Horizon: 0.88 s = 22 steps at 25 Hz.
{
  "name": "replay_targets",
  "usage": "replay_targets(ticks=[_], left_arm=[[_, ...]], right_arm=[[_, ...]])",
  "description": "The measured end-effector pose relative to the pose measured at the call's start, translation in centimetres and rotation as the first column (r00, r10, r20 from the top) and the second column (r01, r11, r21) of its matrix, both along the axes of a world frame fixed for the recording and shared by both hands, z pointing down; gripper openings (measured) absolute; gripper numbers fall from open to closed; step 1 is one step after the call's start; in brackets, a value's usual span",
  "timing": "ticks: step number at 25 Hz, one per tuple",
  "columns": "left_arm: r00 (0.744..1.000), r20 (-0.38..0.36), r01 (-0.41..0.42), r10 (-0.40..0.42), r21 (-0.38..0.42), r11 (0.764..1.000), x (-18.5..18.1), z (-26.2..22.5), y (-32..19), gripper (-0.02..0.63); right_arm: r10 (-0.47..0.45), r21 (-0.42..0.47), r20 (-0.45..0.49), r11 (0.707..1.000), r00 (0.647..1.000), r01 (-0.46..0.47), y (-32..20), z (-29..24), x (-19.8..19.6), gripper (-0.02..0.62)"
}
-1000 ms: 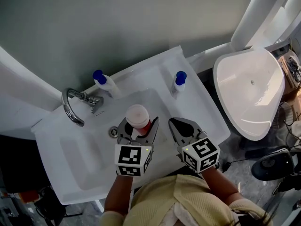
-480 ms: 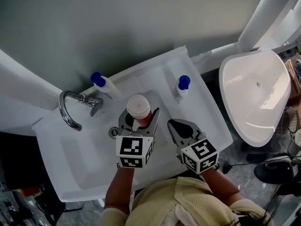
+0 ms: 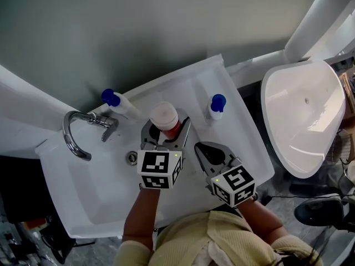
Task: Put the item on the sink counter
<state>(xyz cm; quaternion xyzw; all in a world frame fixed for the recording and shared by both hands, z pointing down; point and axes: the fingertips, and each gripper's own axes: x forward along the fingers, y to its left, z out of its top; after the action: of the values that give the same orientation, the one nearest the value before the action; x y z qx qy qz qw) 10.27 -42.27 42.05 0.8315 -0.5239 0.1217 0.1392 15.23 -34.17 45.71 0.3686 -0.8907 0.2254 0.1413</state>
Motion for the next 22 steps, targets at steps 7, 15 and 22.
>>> replay_targets(ticks=[7,15,22], left_arm=[[1.0,0.011,0.021,-0.021,0.024,1.0,0.0,0.0,-2.9,0.318],[0.998,0.024,0.048,-0.05,0.058,0.997,-0.3,-0.2,-5.5,0.318],[0.997,-0.004,0.079,-0.079,0.096,0.992,-0.3,-1.0,-7.5,0.318]], right_arm=[[-0.004,-0.018,0.011,1.0,1.0,0.004,-0.8,0.7,0.3,0.026],[-0.016,-0.032,0.029,0.999,0.999,0.017,-1.4,1.0,-0.1,0.026],[-0.037,-0.057,0.025,0.998,0.999,0.039,-1.3,1.7,-0.5,0.026]])
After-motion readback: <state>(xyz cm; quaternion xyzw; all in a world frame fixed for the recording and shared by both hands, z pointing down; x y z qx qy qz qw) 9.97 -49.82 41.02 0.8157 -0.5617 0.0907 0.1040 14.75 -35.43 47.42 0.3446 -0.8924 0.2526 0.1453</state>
